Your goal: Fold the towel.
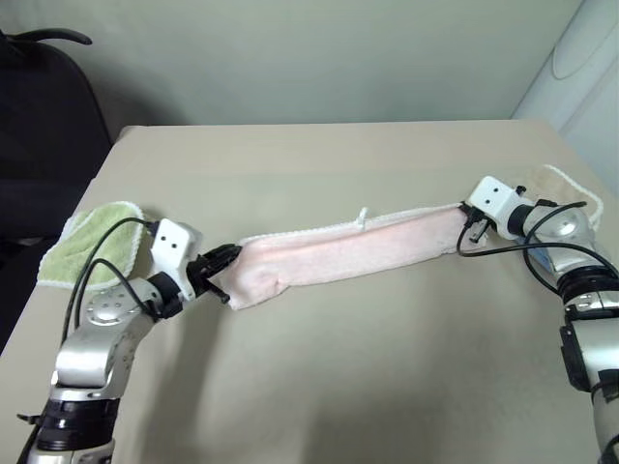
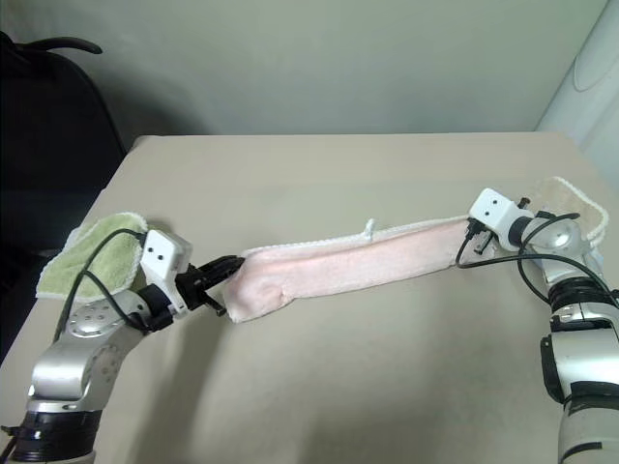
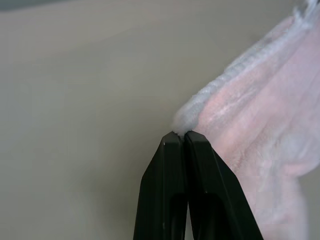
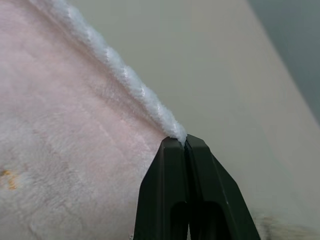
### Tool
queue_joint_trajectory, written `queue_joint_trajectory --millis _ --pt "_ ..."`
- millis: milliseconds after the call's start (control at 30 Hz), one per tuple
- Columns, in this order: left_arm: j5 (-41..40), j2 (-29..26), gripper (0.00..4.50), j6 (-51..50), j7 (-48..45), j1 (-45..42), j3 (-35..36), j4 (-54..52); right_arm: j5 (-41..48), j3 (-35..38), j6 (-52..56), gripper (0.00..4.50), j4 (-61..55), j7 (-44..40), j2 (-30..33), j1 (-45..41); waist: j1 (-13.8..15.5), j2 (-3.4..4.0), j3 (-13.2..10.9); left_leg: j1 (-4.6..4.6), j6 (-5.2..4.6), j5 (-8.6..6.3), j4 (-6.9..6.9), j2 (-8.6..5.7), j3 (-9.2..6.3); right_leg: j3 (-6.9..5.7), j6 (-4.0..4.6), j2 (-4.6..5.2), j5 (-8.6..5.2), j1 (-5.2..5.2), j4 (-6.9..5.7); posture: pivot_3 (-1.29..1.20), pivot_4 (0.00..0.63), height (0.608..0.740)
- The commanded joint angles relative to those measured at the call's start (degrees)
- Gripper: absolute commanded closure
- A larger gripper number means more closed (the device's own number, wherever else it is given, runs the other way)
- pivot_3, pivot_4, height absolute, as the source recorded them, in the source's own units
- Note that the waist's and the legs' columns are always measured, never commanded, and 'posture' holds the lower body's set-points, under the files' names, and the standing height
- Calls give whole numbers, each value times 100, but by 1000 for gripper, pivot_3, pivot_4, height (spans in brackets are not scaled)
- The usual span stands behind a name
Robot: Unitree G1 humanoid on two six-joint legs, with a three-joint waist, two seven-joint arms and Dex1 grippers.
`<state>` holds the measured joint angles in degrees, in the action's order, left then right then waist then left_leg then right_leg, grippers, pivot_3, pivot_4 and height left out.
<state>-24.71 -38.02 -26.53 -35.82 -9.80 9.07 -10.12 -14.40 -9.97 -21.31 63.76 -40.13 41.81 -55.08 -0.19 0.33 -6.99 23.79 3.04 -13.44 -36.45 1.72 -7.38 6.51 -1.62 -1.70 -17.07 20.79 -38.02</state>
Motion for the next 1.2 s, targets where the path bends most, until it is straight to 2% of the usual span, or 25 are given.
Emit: queue_joint_trajectory --millis 33,100,200,533,567,700,733,800,867,1000,1100,1200 --pt "344 24 4486 312 1 -93 -129 208 -286 -78 -157 4500 292 536 50 -258 -8 0 0 4 0 0 0 0 0 0 1 0 1 4 1 0 150 740" --pt "492 20 4486 393 -16 -89 -212 317 -328 -80 -204 4500 403 610 29 -293 -12 0 0 9 0 0 0 1 1 1 2 0 1 9 0 0 150 740" --pt "504 67 3807 388 -25 -74 -201 405 -360 -66 -321 3888 473 748 49 -260 -11 0 0 10 -1 0 1 1 1 1 3 0 1 9 1 0 150 740" --pt "614 168 164 476 284 -39 122 621 -513 -74 -753 382 418 1412 261 -162 -9 0 0 13 -6 -4 3 1 1 1 4 1 2 11 1 0 150 740" --pt "712 171 0 534 375 -57 123 659 -537 -72 -789 43 409 1480 287 -153 -9 0 0 13 -7 -4 3 1 1 1 4 1 2 11 1 0 150 740" --pt "1011 326 0 769 1038 -262 353 834 -290 213 -821 43 295 1647 450 -44 -12 0 0 12 -9 -5 3 2 1 1 4 2 2 11 2 0 150 740" --pt "992 385 0 765 1168 -317 451 831 -23 408 -731 43 256 1422 451 11 -10 0 0 13 -9 -5 4 2 1 1 5 2 3 11 3 0 150 740" --pt "1013 479 0 823 1389 -377 594 745 900 1022 -209 43 12 456 359 215 -9 -1 0 15 -7 -4 3 2 2 1 5 2 3 11 4 0 150 740" --pt "886 579 0 715 1437 -375 682 574 1832 1623 668 43 -521 -373 277 496 -7 -1 0 17 2 2 4 2 7 1 5 1 3 11 4 0 150 740" --pt "774 680 0 637 1271 -190 580 229 2917 2232 2487 43 -2068 -1069 244 1427 8 -2 0 17 18 11 2 2 7 -1 6 0 2 9 7 0 150 740" --pt "818 735 0 607 1288 -169 547 247 3250 2416 3360 43 -3027 -1017 232 2095 -6 -2 0 16 20 12 -2 2 7 -1 7 -2 2 8 6 0 150 740" --pt "879 787 0 623 1325 -202 519 313 3314 2538 3753 43 -3583 -793 229 2567 -15 -2 0 15 20 12 -7 2 7 1 6 -4 2 7 5 0 150 740"
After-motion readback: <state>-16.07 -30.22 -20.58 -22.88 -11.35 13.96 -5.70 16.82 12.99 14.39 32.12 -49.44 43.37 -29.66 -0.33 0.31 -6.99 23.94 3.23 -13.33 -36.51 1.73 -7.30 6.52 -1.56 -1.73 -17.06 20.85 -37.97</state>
